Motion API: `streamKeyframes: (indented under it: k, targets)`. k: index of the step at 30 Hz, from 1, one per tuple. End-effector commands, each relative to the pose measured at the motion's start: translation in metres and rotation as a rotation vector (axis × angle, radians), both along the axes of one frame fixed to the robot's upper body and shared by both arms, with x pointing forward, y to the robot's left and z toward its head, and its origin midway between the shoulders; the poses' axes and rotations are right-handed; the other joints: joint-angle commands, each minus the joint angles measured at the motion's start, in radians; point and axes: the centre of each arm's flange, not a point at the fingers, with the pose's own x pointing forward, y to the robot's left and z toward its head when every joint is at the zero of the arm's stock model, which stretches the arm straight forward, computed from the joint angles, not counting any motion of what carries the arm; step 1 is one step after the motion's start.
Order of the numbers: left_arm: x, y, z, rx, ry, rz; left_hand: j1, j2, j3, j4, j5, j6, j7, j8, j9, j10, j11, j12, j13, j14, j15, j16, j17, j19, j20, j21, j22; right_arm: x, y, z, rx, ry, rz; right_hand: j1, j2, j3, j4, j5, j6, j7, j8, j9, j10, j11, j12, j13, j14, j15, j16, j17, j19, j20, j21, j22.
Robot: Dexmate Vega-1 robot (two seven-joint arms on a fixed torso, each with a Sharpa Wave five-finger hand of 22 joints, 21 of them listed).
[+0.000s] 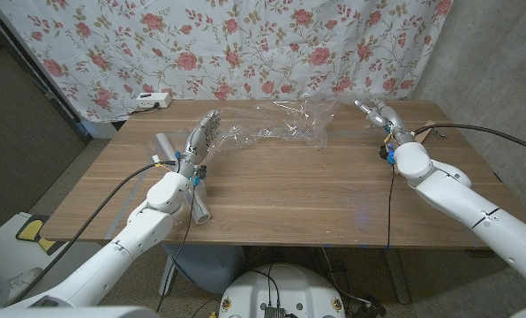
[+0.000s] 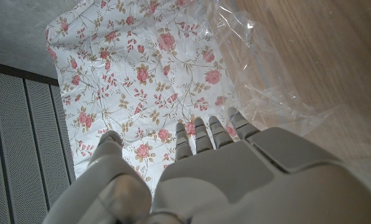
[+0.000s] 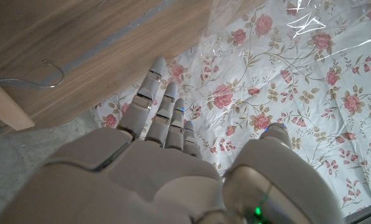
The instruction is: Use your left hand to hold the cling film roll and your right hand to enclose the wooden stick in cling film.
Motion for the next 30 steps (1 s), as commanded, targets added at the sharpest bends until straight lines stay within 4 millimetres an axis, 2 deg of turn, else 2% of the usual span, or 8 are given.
streamKeyframes:
  k: [1,8,11,13,16,26,30]
  targets:
    - [0.002,-0.002,0.002,0.007,0.006,-0.007,0.001,0.007,0.002,-0.010,0.000,0.007,-0.003,0.002,0.005,0.006,-0.004,0.001,0.004,0.005,0.006,0.006,0.004,0.008,0.003,-0.007,0.004,-0.007,-0.002,0.000,-0.013,0.020,-0.043,0.012,0.005,0.002,-0.010,-0.004,0.005,0.013,0.007,0.003,0.009,0.003,0.006,0.003,0.009,0.002,0.006,0.006,0.007,-0.002,0.005,0.005]
    - [0.002,-0.004,0.004,0.013,0.007,-0.009,0.001,0.007,0.002,-0.010,0.000,0.007,-0.002,0.002,0.005,0.005,-0.004,0.001,0.004,0.005,0.006,0.006,0.004,0.009,0.004,-0.011,0.004,-0.009,-0.006,-0.004,-0.002,0.041,-0.078,0.015,0.001,0.000,-0.014,-0.004,0.010,0.026,0.007,0.003,0.012,0.010,0.006,0.005,0.001,0.006,0.002,0.007,0.008,-0.008,0.004,0.004]
    - [0.003,-0.005,0.005,0.017,0.006,-0.012,0.001,0.007,0.002,-0.010,0.000,0.007,-0.002,0.001,0.005,0.005,-0.004,0.000,0.004,0.005,0.006,0.006,0.004,0.009,0.003,-0.012,0.004,-0.011,-0.007,-0.008,0.009,0.021,-0.088,0.016,0.002,0.000,-0.014,-0.004,0.015,0.028,0.007,0.003,0.028,0.010,0.011,0.007,0.029,0.005,0.013,0.009,0.021,-0.009,0.008,0.003]
    - [0.003,-0.005,0.005,0.014,0.008,-0.011,0.001,0.007,0.002,-0.011,0.000,0.007,-0.003,0.002,0.005,0.005,-0.002,0.000,0.004,0.005,0.007,0.006,0.004,0.009,0.004,-0.013,0.004,-0.011,-0.007,-0.008,0.009,0.023,-0.092,0.021,0.003,0.000,-0.018,-0.004,0.019,0.033,0.007,0.003,0.051,0.003,0.017,0.009,0.055,-0.013,0.022,0.010,0.037,-0.016,0.012,0.001]
    - [0.004,-0.006,0.005,0.019,0.009,-0.010,0.000,0.008,0.002,-0.011,0.000,0.007,-0.002,0.001,0.005,0.005,-0.006,0.000,0.004,0.005,0.007,0.006,0.004,0.010,0.003,-0.015,0.004,-0.011,-0.007,-0.009,0.004,0.031,-0.109,0.024,0.002,0.000,-0.020,-0.004,0.024,0.035,0.007,0.003,0.061,0.002,0.019,0.010,0.072,-0.021,0.028,0.011,0.056,-0.025,0.018,0.001]
    - [0.004,-0.006,0.002,0.013,0.011,-0.007,0.000,0.009,0.003,-0.012,0.000,0.007,-0.002,0.001,0.005,0.007,-0.003,0.001,0.004,0.004,0.007,0.005,0.004,0.012,0.003,-0.020,0.004,-0.013,-0.005,-0.009,0.002,0.047,-0.177,0.028,-0.004,-0.003,-0.024,-0.004,0.055,0.048,0.016,0.003,0.084,0.011,0.025,0.012,0.080,-0.012,0.027,0.009,0.062,-0.018,0.018,-0.001]
    - [0.004,-0.006,0.001,0.011,0.012,-0.011,0.000,0.009,0.003,-0.012,0.000,0.008,-0.002,0.001,0.005,0.007,-0.004,0.000,0.004,0.004,0.009,0.005,0.004,0.013,0.003,-0.023,0.004,-0.015,-0.001,-0.010,-0.001,-0.012,-0.224,0.039,0.001,-0.001,-0.030,-0.005,0.110,0.056,0.031,0.004,0.148,0.002,0.043,0.015,0.148,-0.023,0.049,0.007,0.094,-0.015,0.027,-0.001]
